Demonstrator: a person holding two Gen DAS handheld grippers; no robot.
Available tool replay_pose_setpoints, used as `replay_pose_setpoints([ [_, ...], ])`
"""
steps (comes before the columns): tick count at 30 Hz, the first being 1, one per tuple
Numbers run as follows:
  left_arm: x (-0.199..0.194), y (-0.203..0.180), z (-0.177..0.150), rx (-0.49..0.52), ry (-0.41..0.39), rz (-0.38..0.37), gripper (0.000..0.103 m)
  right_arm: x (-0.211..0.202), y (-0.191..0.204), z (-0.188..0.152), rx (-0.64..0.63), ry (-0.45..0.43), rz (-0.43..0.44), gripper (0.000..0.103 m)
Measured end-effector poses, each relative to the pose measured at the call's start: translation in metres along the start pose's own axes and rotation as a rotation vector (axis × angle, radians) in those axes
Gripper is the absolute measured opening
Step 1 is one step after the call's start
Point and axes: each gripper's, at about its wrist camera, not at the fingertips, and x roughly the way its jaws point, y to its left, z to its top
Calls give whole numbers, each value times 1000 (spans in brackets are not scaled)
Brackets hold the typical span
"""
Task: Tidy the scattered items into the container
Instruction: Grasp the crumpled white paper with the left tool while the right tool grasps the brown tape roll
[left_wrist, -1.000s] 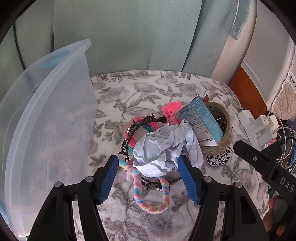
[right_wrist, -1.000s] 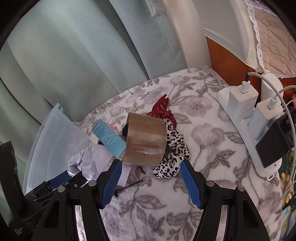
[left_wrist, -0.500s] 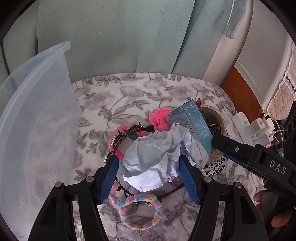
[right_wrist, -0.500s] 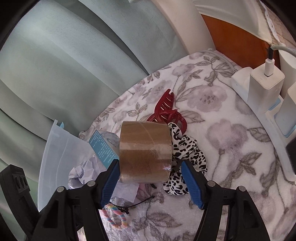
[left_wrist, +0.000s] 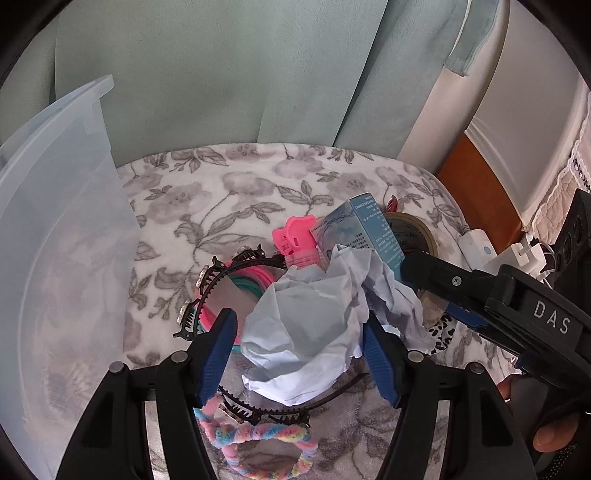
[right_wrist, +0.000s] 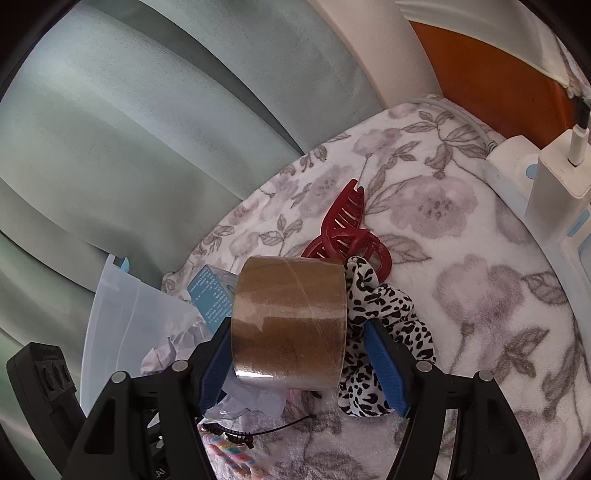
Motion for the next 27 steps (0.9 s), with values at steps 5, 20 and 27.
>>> replay_pose_setpoints([
  [5,-1,-2,0,5,-5,6,66,2,3,2,-10,5,-7,72],
  [20,-24,4,-10,-22,-19,17,54,-24,14,-6,-69,-24,-43,58],
  [27,-43,3,-17,-29,-31,10,54,-46,18,-17,-149,-23,-143,58],
])
